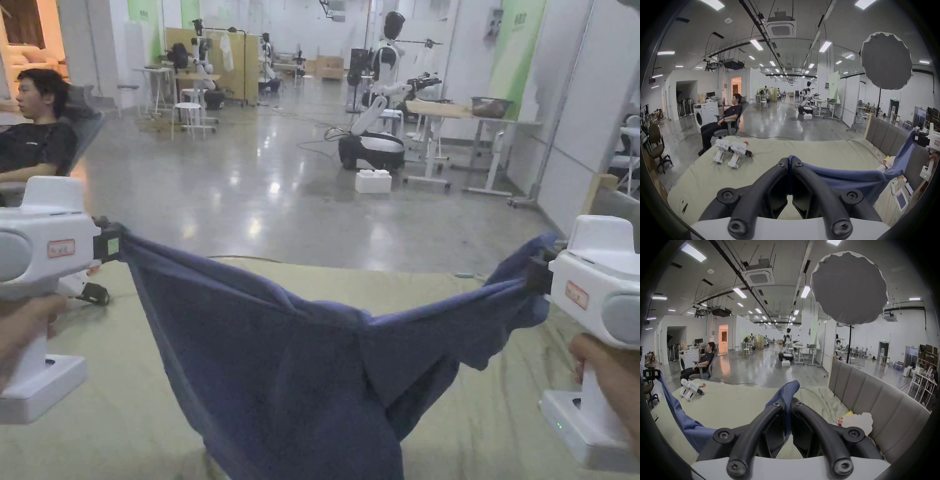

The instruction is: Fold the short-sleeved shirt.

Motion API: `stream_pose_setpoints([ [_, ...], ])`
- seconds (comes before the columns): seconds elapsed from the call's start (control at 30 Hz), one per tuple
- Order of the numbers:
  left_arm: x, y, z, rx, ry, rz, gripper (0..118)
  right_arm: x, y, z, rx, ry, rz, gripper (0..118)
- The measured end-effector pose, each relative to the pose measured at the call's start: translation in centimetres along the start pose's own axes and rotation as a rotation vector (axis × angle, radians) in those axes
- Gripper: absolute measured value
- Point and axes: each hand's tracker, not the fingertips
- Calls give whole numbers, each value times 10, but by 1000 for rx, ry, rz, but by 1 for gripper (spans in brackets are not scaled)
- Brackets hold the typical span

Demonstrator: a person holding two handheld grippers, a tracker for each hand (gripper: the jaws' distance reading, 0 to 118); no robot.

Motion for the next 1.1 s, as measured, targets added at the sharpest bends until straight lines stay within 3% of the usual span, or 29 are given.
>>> stream_pose_setpoints([
  [0.63, -26, 119, -61, 97, 84, 18, 0, -31, 128, -79, 129, -54, 41, 4],
  [0.83, -27, 86, -65, 73, 90, -2, 0, -38, 100, -79, 123, -50, 82, 4],
  [1.1, -32, -25, -54, -44, 69, 44, 0, -36, 6, -54, 8, -37, 107, 4],
])
